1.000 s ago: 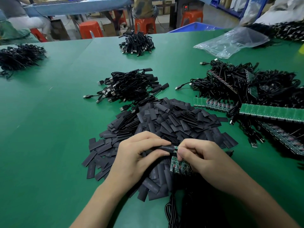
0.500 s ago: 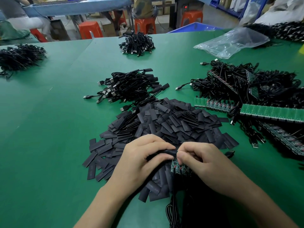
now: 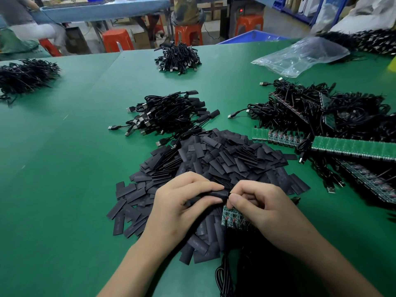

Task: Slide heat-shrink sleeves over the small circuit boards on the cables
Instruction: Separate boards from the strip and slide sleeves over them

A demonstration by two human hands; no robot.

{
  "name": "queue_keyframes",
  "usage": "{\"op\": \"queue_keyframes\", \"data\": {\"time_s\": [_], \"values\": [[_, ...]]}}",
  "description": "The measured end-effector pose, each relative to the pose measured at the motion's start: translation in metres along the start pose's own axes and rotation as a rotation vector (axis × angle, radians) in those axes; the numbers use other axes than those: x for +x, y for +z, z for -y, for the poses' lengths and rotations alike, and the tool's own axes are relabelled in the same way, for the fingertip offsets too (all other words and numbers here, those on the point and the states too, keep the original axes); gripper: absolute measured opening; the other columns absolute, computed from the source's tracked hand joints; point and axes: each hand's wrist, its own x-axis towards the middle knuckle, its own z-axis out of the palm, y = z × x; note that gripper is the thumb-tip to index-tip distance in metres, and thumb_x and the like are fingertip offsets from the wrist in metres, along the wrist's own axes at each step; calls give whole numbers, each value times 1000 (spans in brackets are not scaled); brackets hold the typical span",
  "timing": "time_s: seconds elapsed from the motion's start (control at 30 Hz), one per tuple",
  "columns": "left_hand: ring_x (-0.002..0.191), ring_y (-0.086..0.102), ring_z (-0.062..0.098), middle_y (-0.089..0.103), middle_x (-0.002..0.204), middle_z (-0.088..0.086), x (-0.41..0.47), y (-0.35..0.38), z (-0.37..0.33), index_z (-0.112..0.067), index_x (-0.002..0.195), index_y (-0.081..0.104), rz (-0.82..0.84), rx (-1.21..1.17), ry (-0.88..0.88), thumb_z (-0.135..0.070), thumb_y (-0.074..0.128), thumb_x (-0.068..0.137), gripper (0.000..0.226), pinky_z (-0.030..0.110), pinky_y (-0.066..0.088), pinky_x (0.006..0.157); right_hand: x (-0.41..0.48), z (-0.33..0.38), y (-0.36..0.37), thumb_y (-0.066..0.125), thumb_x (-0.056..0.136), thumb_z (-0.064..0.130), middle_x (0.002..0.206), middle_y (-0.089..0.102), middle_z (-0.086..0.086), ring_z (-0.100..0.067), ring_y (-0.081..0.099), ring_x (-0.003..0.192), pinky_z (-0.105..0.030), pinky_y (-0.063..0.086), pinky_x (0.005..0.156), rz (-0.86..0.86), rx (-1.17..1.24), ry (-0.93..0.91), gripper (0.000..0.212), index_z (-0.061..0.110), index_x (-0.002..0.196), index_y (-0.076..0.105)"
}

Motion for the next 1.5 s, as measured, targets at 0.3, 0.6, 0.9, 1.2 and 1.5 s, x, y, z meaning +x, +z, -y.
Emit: {"op": "queue_keyframes", "data": {"time_s": [0.3,0.6,0.9,1.2,1.5], "values": [[92,67,7,71,98,-6,-1,4,0,-13,102,81,-24,33,55,-19,80,86,17,19,49,83,1,-4,1,63,99,19,59,49,12,-2,41,56,-16,34,57,26,12,10,20,20,80,70],[95,67,10,69,101,-10,-3,7,2,-13,101,79,-40,4,68,-12,80,86,15,20,49,83,1,-3,-1,62,99,17,57,47,13,-2,39,54,-15,32,55,57,53,28,20,19,80,69],[93,68,10,70,100,-11,-2,6,5,-15,101,80,9,-5,82,-15,80,87,14,21,51,82,1,-3,0,63,99,15,56,50,20,1,44,54,-11,35,57,50,10,9,23,20,78,70],[86,69,17,70,93,-7,1,4,0,-21,111,77,-162,-49,-93,-22,85,80,32,21,50,81,3,-7,1,56,104,22,60,51,8,-9,46,57,-29,39,58,7,112,31,24,28,88,73],[88,70,7,73,95,-13,-1,9,-2,-14,100,78,-251,52,-88,-27,80,84,21,13,49,81,3,-12,8,54,105,23,60,51,-12,-15,44,54,-46,41,55,-73,74,-4,25,27,87,71]]}}
